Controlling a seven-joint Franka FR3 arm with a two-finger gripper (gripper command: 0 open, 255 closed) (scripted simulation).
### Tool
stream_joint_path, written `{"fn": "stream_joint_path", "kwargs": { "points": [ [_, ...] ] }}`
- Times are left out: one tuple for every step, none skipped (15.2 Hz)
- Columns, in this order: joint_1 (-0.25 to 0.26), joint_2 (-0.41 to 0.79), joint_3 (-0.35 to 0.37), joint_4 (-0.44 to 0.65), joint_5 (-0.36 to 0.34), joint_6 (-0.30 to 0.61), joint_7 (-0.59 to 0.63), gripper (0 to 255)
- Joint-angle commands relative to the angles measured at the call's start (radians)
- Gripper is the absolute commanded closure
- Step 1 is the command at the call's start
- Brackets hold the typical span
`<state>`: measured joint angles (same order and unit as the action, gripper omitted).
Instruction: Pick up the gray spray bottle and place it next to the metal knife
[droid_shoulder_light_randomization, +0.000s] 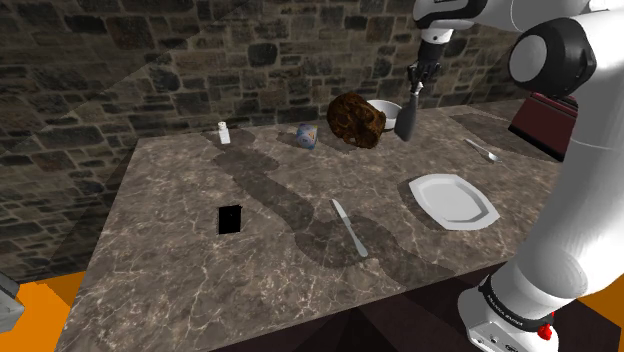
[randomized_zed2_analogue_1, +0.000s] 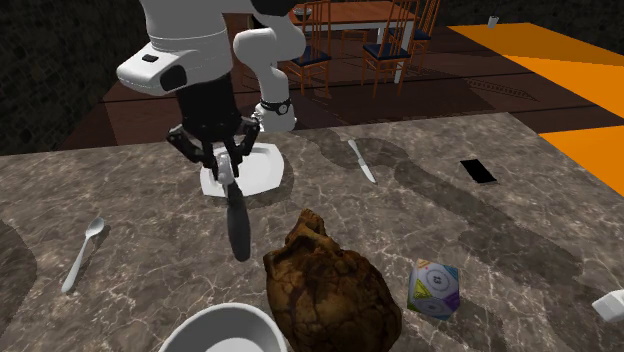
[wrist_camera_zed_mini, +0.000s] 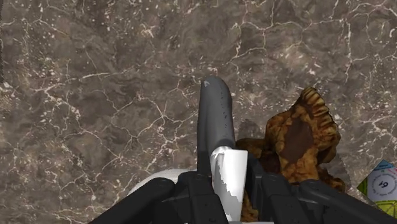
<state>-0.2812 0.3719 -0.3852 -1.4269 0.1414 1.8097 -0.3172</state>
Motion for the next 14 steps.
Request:
{"fn": "stream_joint_path", "kwargs": {
  "points": [
    [0.039, -0.046, 0.007, -0.061, -0.020, 0.019, 0.043, 255],
    [0.059, -0.067, 0.012, -0.089, -0.029, 0.028, 0.065, 255],
    [0.077, -0.086, 0.017, -0.115, -0.039, 0.036, 0.088, 255],
    [0.095, -0.105, 0.023, -0.140, -0.048, 0.044, 0.112, 255],
    [0.112, -0.123, 0.029, -0.162, -0.056, 0.051, 0.135, 255],
    [0.130, -0.139, 0.035, -0.184, -0.064, 0.057, 0.159, 255],
    [0.146, -0.155, 0.043, -0.203, -0.072, 0.063, 0.183, 255],
    [0.162, -0.169, 0.050, -0.222, -0.079, 0.068, 0.207, 255],
    [0.178, -0.183, 0.058, -0.239, -0.086, 0.072, 0.231, 255],
    [0.193, -0.195, 0.066, -0.254, -0.092, 0.076, 0.255, 255],
    [0.208, -0.207, 0.074, -0.268, -0.098, 0.079, 0.280, 255],
    [0.223, -0.217, 0.083, -0.281, -0.104, 0.083, 0.304, 255],
    [0.237, -0.227, 0.092, -0.292, -0.109, 0.085, 0.328, 255],
    [0.251, -0.235, 0.102, -0.303, -0.114, 0.087, 0.352, 255]
  ]
}}
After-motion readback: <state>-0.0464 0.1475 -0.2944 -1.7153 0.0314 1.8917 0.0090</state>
